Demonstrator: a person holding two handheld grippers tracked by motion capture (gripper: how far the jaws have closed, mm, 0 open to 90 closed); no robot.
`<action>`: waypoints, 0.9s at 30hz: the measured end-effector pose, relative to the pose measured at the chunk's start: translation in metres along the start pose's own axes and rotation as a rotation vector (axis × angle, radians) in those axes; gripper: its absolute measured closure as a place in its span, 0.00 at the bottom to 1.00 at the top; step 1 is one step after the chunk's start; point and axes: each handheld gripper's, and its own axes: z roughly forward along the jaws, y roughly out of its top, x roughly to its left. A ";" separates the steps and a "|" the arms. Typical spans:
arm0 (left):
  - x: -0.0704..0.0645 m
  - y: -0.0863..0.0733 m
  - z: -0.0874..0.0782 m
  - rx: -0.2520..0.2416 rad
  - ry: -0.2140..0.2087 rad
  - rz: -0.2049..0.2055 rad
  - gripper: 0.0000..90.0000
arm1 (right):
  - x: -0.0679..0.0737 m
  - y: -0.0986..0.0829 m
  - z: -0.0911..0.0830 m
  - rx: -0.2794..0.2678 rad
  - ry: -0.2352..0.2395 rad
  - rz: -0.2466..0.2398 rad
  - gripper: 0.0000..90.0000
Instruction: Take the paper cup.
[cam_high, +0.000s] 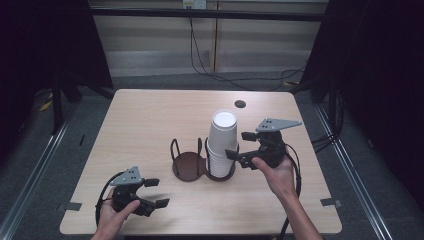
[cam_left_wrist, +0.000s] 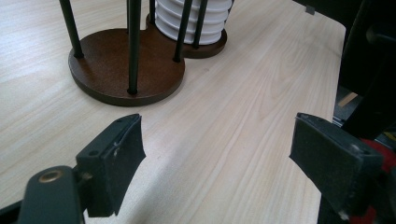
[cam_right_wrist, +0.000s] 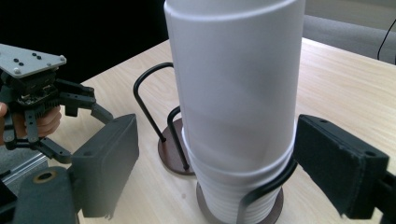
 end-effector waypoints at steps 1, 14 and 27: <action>0.000 0.000 0.000 0.000 -0.003 -0.003 0.19 | -0.001 0.002 0.001 -0.002 -0.001 -0.001 0.16; 0.000 0.000 0.000 0.012 -0.006 0.002 0.19 | -0.006 0.033 0.014 0.055 0.014 -0.010 0.16; 0.000 0.000 0.001 0.014 -0.008 0.001 0.19 | -0.010 0.056 0.030 0.169 0.021 -0.035 0.16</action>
